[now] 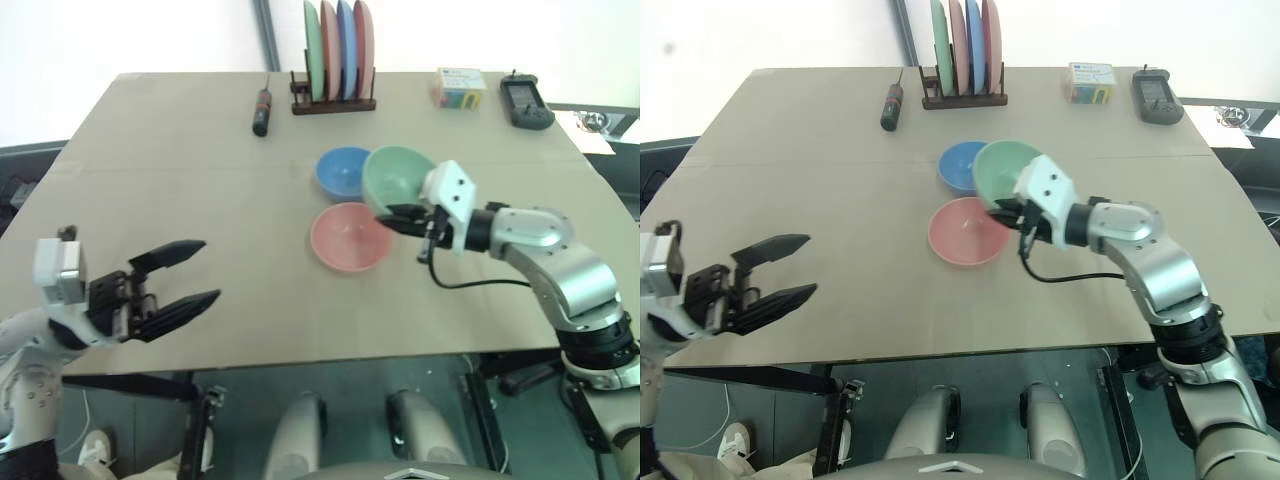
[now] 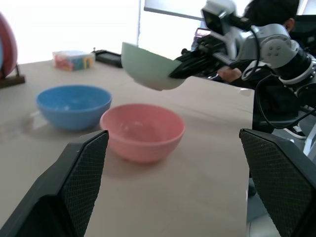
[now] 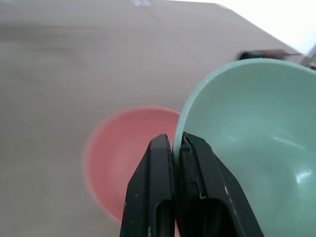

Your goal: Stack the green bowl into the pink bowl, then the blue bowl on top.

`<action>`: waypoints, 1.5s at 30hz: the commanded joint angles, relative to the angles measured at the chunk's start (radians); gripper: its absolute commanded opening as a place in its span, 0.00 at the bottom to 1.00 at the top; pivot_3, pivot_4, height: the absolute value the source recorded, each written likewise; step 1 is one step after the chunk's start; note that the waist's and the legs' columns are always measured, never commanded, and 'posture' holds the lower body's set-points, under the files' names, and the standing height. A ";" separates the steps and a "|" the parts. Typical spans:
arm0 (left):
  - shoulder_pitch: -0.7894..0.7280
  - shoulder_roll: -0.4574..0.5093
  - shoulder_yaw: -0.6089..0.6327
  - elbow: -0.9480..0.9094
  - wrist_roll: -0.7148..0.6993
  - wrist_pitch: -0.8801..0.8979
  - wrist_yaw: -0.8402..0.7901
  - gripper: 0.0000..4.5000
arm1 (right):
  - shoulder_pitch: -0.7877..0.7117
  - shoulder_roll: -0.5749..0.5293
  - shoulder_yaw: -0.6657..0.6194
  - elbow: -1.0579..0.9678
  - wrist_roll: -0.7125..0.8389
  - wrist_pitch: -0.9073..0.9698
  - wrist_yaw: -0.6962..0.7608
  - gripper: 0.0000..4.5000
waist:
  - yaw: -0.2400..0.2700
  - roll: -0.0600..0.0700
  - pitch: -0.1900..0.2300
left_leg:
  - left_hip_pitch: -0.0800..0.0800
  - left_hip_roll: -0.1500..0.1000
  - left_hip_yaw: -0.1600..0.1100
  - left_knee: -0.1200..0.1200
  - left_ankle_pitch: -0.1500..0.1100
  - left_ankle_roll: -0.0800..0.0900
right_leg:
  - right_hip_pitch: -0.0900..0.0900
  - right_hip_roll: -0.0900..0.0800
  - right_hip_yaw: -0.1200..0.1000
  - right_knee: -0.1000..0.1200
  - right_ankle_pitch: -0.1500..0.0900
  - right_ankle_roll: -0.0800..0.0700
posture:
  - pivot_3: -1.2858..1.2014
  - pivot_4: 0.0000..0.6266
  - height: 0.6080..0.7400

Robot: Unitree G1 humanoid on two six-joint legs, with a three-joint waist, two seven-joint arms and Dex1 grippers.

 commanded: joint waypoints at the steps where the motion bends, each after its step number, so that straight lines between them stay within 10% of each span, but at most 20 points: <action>1: -0.010 0.018 0.021 0.009 -0.005 -0.028 -0.025 1.00 | -0.036 0.052 0.049 0.023 0.023 0.035 0.012 0.02 | 0.000 0.000 0.000 | 0.000 -0.001 0.000 0.000 0.000 0.000 | 0.000 -0.001 0.000 0.000 0.000 0.000 | 0.52 0.24 1.00; 10: 0.025 0.013 0.044 -0.031 -0.040 0.012 -0.012 1.00 | -0.051 0.150 -0.075 0.092 0.097 -0.074 0.004 0.74 | -0.005 0.000 0.000 | -0.001 -0.001 0.001 -0.003 0.000 0.000 | -0.001 -0.001 0.000 -0.001 0.001 -0.001 | 0.52 0.24 1.00; 14: 0.065 -0.005 0.067 -0.085 -0.062 0.017 0.026 1.00 | -0.171 0.084 -0.144 0.276 0.028 -0.261 0.054 0.74 | -0.006 0.000 0.000 | -0.001 -0.001 0.001 -0.003 0.000 0.000 | -0.001 -0.002 0.000 -0.001 0.001 0.000 | 0.52 0.24 1.00; 23: 0.169 -0.043 0.135 -0.215 -0.130 0.057 0.136 1.00 | -0.514 0.067 0.124 1.300 -0.510 -1.124 -0.022 0.74 | -0.026 0.000 0.001 | 0.000 -0.001 0.004 -0.004 0.000 0.000 | -0.001 -0.001 0.002 -0.002 0.001 -0.001 | 0.52 0.24 1.00; 38: 0.347 -0.118 0.201 -0.383 -0.096 0.027 0.309 1.00 | -0.681 0.255 0.249 1.655 -0.827 -1.336 -0.348 0.74 | -0.049 0.000 0.001 | 0.000 -0.002 0.004 -0.010 0.001 -0.001 | -0.006 -0.001 0.003 0.001 0.000 -0.003 | 0.52 0.24 1.00; 45: 0.381 -0.139 0.213 -0.441 -0.123 0.032 0.357 1.00 | -0.691 0.281 0.275 1.684 -0.909 -1.272 -0.443 0.17 | -0.058 0.000 0.001 | 0.000 -0.002 0.004 -0.010 0.001 -0.002 | -0.006 -0.001 0.004 0.001 0.000 -0.003 | 0.52 0.24 1.00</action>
